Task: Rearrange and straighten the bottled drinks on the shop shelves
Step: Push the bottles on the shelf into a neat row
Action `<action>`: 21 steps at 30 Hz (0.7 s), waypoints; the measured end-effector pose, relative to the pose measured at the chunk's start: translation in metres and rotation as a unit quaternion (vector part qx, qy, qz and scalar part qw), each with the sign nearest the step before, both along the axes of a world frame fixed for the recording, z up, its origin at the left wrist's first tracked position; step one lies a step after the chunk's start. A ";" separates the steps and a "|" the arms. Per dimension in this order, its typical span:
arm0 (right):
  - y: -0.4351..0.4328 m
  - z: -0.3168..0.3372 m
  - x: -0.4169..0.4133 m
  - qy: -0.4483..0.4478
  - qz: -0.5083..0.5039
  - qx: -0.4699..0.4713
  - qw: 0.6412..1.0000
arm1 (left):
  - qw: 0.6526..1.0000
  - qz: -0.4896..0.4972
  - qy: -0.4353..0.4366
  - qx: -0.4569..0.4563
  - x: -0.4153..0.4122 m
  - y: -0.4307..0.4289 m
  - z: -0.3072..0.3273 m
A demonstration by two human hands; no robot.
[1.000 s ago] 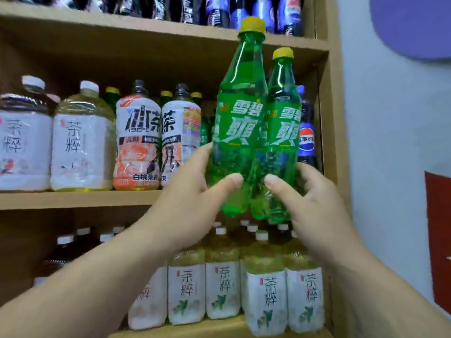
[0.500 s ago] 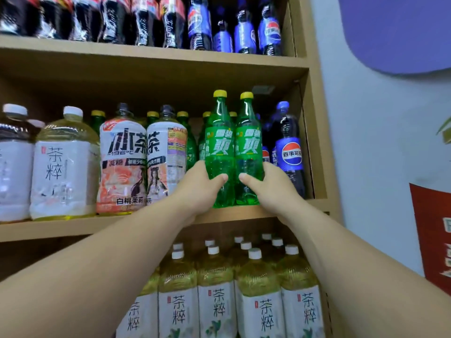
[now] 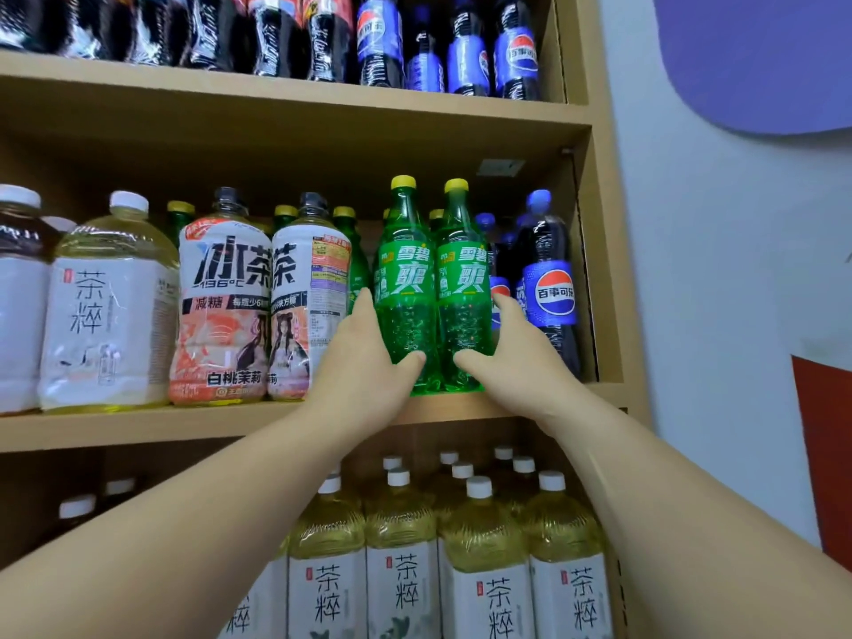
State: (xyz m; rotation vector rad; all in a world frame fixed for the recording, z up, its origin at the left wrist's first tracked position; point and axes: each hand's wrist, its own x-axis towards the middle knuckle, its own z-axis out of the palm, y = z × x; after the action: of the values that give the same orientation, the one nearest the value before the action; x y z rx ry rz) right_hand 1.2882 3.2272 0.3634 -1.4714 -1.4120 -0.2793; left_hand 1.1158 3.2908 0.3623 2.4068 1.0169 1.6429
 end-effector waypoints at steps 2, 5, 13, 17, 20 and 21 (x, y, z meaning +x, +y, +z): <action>-0.004 -0.002 0.003 -0.010 0.028 0.017 0.999 | 1.000 0.005 0.012 0.018 -0.003 0.000 -0.003; -0.005 -0.003 0.004 -0.025 0.033 0.027 0.999 | 0.999 0.018 0.027 0.022 -0.004 -0.003 -0.003; 0.007 0.000 0.001 -0.041 -0.027 0.007 0.999 | 0.997 0.053 0.051 -0.009 0.005 -0.004 0.006; 0.007 -0.001 0.002 -0.056 -0.044 0.000 0.997 | 0.998 0.053 0.043 -0.001 0.004 -0.006 0.004; 0.007 -0.002 0.001 -0.058 -0.055 0.001 0.997 | 0.997 0.070 0.043 0.010 0.006 -0.006 0.001; 0.008 -0.003 0.000 -0.059 -0.060 0.000 0.996 | 0.996 0.071 0.044 0.016 0.006 -0.006 -0.001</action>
State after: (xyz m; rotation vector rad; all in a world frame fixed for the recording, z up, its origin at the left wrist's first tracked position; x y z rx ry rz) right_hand 1.2882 3.2352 0.3605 -1.5641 -1.4185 -0.4493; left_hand 1.1215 3.2849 0.3613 2.5002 1.2102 1.6196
